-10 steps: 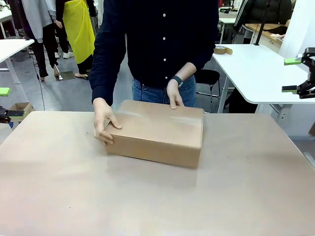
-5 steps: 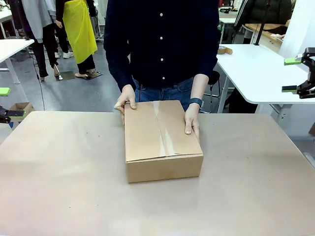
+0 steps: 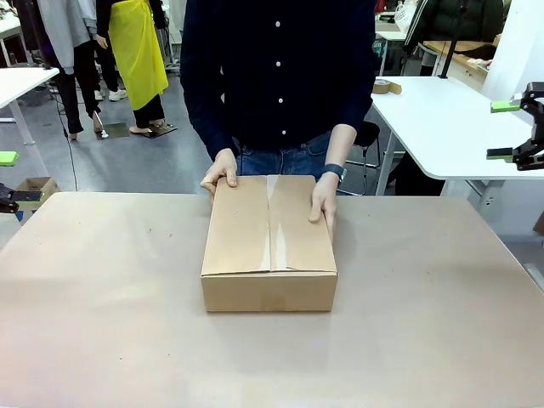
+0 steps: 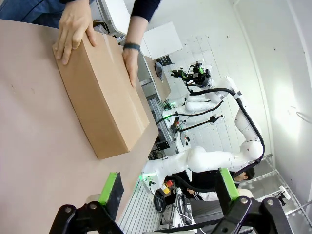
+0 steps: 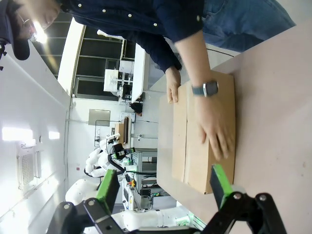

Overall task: Pack the gift set into the box.
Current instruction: Press and hold the closed box until the human finishes sealing it.

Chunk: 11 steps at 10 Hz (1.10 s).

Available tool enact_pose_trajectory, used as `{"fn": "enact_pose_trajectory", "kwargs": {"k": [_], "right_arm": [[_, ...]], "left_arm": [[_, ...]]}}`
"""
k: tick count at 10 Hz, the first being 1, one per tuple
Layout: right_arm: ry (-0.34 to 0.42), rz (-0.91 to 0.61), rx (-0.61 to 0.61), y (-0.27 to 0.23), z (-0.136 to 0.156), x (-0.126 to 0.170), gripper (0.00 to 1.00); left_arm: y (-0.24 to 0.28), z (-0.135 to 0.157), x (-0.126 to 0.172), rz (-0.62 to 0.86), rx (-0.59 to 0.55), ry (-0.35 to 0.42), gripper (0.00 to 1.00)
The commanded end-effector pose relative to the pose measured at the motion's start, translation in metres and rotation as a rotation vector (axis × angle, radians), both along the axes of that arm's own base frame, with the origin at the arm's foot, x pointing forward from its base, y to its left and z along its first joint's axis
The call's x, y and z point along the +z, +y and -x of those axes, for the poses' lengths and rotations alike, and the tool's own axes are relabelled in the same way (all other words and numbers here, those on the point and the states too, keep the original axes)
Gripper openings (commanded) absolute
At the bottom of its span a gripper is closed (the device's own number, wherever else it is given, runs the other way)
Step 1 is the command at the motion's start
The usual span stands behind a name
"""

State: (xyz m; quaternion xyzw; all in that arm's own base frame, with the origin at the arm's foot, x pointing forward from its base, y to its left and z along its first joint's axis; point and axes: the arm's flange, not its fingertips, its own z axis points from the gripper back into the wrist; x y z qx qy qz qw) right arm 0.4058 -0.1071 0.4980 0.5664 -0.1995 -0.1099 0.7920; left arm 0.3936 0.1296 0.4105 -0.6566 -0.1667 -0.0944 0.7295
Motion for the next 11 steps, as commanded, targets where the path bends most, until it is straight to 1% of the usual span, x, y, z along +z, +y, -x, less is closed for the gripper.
{"fn": "enact_pose_trajectory", "kwargs": {"k": [1, 3, 4, 5, 6, 7, 8, 9, 10, 11], "right_arm": [[0.007, -0.008, -0.009, 0.002, 0.0, 0.003, 1.0], [0.0, 0.0, 0.0, 0.0, 0.0, 0.0, 1.0], [-0.136, 0.078, 0.077, 0.04, -0.02, 0.007, 1.0], [-0.311, 0.2, 0.278, 0.099, -0.041, 0.008, 1.0], [-0.455, 0.236, 0.484, 0.155, -0.056, -0.002, 1.0], [-0.671, 0.244, 0.61, 0.201, -0.061, -0.015, 1.0], [-0.91, 0.279, 0.662, 0.223, -0.057, -0.027, 1.0], [-1.066, 0.336, 0.637, 0.23, -0.054, -0.036, 1.0], [-1.143, 0.413, 0.553, 0.23, -0.056, -0.044, 1.0], [-1.144, 0.444, 0.486, 0.221, -0.056, -0.046, 1.0]], "left_arm": [[-0.001, 0.001, 0.0, 0.003, 0.009, -0.006, 1.0], [0.0, 0.0, 0.0, 0.0, 0.0, 0.0, 1.0], [-0.042, -0.012, 0.013, -0.077, -0.133, -0.167, 1.0], [-0.088, -0.019, 0.027, -0.123, -0.276, -0.42, 1.0], [-0.128, -0.022, 0.036, -0.102, -0.424, -0.671, 1.0], [-0.163, -0.021, 0.036, -0.112, -0.446, -0.902, 1.0], [-0.181, -0.02, 0.031, -0.091, -0.408, -1.023, 1.0], [-0.187, -0.017, 0.024, -0.087, -0.396, -1.111, 1.0], [-0.188, -0.017, 0.018, -0.096, -0.453, -1.147, 1.0], [-0.183, -0.018, 0.02, -0.124, -0.444, -1.122, 1.0]]}}
